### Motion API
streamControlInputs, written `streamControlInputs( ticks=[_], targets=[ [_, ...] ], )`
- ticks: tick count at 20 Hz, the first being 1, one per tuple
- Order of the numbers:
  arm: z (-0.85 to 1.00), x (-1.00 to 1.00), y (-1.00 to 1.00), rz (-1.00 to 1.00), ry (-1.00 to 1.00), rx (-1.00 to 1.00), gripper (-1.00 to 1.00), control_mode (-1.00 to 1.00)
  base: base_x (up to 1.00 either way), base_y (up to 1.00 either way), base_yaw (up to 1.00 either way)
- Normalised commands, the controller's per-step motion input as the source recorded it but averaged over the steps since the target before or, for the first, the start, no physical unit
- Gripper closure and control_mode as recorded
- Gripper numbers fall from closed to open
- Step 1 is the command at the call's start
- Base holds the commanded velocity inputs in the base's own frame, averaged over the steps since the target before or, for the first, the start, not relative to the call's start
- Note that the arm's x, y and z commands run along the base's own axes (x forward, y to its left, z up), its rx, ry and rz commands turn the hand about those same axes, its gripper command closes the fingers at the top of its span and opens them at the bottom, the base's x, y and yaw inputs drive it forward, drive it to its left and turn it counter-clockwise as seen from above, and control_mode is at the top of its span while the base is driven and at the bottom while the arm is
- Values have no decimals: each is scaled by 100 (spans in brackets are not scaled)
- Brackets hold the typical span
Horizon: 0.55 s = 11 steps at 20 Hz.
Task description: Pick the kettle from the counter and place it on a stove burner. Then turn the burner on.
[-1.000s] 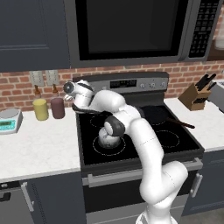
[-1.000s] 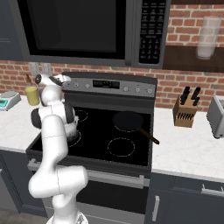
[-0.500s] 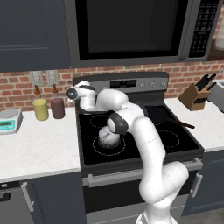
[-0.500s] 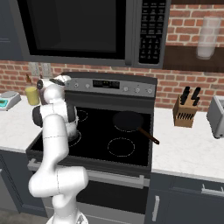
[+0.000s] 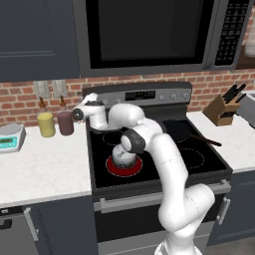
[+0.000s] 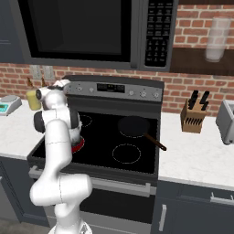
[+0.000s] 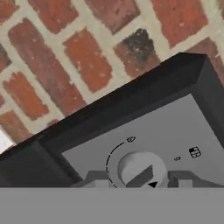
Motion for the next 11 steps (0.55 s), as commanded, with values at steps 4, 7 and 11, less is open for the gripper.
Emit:
streamControlInputs(
  ticks=[4, 7, 11],
  targets=[
    [13, 9, 38, 19, 7, -39, 100, -100, 0, 0, 0],
    [9, 1, 32, 10, 3, -24, 100, -100, 0, 0, 0],
    [0, 0, 1, 0, 0, -1, 100, -100, 0, 0, 0]
  ],
)
